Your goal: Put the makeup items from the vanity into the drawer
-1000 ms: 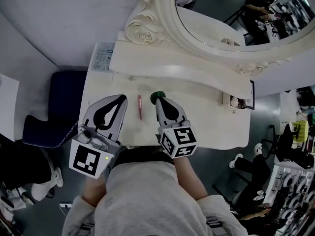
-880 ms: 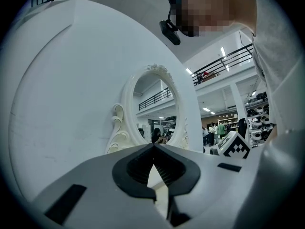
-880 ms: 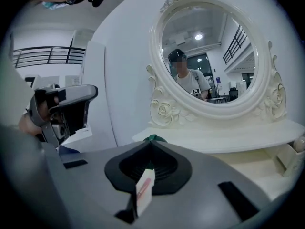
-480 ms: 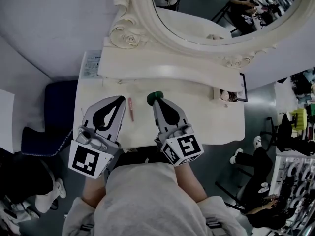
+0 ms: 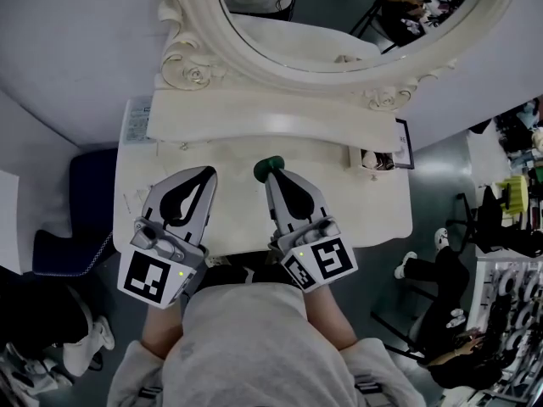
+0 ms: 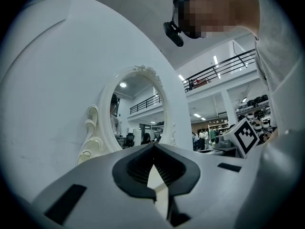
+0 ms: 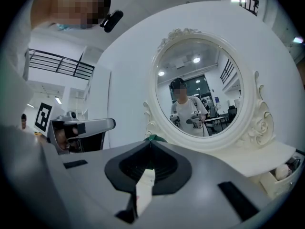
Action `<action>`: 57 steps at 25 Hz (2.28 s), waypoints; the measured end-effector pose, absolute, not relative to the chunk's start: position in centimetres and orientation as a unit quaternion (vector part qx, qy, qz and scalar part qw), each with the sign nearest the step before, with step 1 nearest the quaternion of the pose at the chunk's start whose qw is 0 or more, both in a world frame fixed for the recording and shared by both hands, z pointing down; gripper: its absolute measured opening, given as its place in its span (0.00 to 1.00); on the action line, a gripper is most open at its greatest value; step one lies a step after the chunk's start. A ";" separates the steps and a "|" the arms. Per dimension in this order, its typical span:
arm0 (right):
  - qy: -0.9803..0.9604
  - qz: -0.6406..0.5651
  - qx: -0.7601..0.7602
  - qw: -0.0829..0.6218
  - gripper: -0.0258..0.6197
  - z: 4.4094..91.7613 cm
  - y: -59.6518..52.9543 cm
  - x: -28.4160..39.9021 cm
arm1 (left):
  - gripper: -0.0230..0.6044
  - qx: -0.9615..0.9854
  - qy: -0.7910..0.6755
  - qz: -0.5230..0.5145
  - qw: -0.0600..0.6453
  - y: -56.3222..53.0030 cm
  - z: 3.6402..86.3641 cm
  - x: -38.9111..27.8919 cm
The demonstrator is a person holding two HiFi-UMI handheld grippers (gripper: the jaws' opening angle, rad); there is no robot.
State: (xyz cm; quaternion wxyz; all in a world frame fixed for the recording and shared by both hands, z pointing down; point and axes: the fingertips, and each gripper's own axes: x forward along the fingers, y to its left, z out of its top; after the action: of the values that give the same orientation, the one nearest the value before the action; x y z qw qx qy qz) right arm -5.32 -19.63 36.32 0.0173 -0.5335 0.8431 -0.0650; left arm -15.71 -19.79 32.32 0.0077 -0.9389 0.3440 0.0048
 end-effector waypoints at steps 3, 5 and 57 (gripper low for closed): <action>0.840 -0.057 -0.539 0.018 0.07 35.7 -19.3 -3.5 | 0.06 -0.941 0.338 0.009 0.010 -19.7 31.9 -13.8; 0.838 -0.052 -0.542 0.019 0.07 35.3 -19.0 -2.2 | 0.06 -0.943 0.333 0.011 0.012 -19.4 31.7 -12.5; 0.761 -0.072 -0.644 0.015 0.07 38.5 -15.5 26.5 | 0.06 -0.955 0.291 0.057 0.024 -18.2 29.6 11.5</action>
State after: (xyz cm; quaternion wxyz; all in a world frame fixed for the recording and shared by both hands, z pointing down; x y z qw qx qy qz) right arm 26.45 -15.52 38.49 0.0146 -0.6441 0.7613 -0.0722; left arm 11.54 -18.20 29.56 0.0240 -0.9549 0.2906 0.0565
